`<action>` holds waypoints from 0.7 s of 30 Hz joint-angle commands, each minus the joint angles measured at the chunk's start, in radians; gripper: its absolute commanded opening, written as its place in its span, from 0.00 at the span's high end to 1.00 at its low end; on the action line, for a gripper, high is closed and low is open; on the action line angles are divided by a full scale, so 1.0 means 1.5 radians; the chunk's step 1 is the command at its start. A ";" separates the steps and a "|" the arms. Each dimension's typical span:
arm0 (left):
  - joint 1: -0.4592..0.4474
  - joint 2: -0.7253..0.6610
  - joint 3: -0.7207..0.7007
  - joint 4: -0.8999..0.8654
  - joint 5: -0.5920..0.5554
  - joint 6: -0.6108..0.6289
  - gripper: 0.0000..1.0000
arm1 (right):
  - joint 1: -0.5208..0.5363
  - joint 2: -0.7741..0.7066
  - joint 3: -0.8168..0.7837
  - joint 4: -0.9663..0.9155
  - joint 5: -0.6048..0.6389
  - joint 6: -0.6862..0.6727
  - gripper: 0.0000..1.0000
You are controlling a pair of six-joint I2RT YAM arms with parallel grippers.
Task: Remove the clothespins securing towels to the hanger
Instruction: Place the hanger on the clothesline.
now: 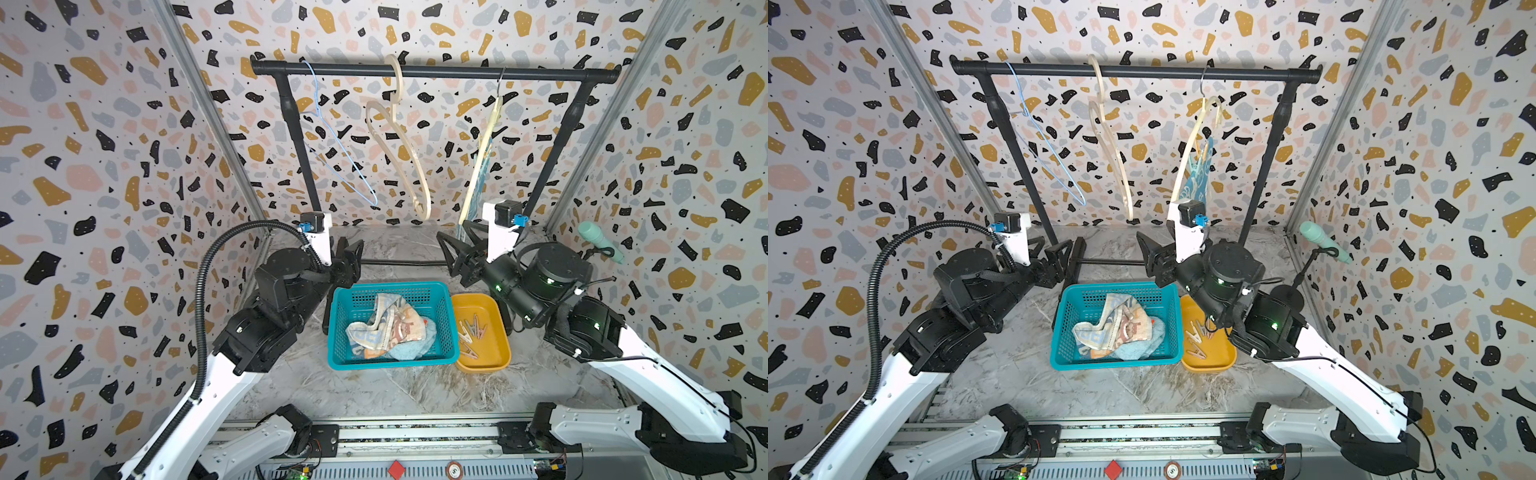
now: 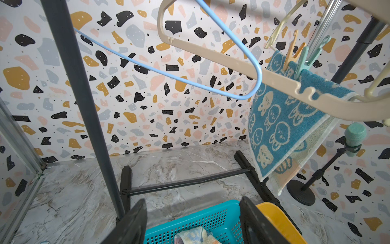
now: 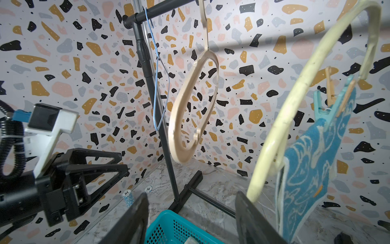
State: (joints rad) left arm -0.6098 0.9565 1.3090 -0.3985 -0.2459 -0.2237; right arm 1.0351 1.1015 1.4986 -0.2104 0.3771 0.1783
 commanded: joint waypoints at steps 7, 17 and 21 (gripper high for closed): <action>0.004 0.009 0.027 0.033 -0.002 -0.008 0.30 | 0.005 -0.103 -0.049 -0.003 -0.046 0.021 0.32; 0.004 0.018 0.027 0.028 0.000 -0.013 0.31 | 0.005 -0.161 -0.049 -0.047 0.000 0.020 0.31; 0.004 0.021 0.025 0.037 0.005 -0.014 0.31 | 0.005 -0.137 -0.030 -0.031 0.060 0.003 0.31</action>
State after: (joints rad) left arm -0.6098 0.9897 1.3258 -0.3920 -0.2447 -0.2386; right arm 1.0386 0.8688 1.4200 -0.2623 0.3855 0.1986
